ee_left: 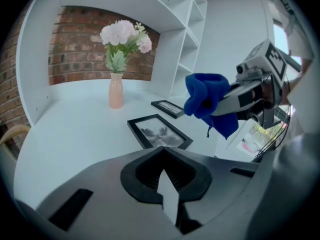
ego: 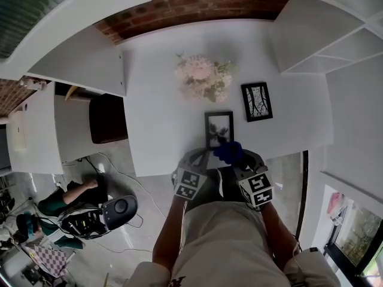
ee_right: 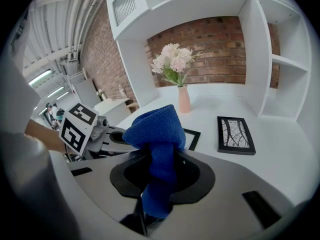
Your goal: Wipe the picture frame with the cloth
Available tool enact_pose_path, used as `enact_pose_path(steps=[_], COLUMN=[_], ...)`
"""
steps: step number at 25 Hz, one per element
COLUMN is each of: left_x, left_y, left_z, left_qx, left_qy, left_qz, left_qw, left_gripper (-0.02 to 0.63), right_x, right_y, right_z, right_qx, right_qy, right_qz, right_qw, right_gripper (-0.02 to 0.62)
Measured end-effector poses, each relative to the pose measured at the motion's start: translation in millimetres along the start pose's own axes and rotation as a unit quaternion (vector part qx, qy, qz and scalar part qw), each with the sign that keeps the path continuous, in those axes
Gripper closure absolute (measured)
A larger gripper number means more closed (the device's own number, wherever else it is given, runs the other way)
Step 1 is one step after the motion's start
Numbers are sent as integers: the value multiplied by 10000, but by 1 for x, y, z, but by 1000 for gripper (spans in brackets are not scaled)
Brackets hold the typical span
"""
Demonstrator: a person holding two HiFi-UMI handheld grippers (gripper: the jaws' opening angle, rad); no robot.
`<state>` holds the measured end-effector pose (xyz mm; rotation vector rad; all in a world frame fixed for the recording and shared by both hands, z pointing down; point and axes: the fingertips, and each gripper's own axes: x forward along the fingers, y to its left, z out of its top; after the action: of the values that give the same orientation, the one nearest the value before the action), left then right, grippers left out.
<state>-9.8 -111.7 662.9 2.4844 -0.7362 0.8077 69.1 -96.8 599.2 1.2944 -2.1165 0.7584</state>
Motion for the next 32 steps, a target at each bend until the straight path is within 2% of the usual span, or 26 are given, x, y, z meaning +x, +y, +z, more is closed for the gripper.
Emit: enact_pose_path(steps=[8, 22, 32], left_x=[15, 27, 26], left_y=[3, 16, 15], left_z=[-7, -4, -4], left_qx=[19, -255, -261], left_qy=[169, 20, 13], left_qz=[1, 96, 124], left_qw=[9999, 9996, 9996], left_gripper=[609, 609, 609], right_x=[19, 45, 69], right_y=[-7, -10, 5], right_z=[-5, -12, -2], right_qx=[90, 381, 535], right_qy=[239, 443, 363], right_qz=[20, 6, 252], right_qw=[9997, 9983, 9976], right_gripper=[508, 508, 509])
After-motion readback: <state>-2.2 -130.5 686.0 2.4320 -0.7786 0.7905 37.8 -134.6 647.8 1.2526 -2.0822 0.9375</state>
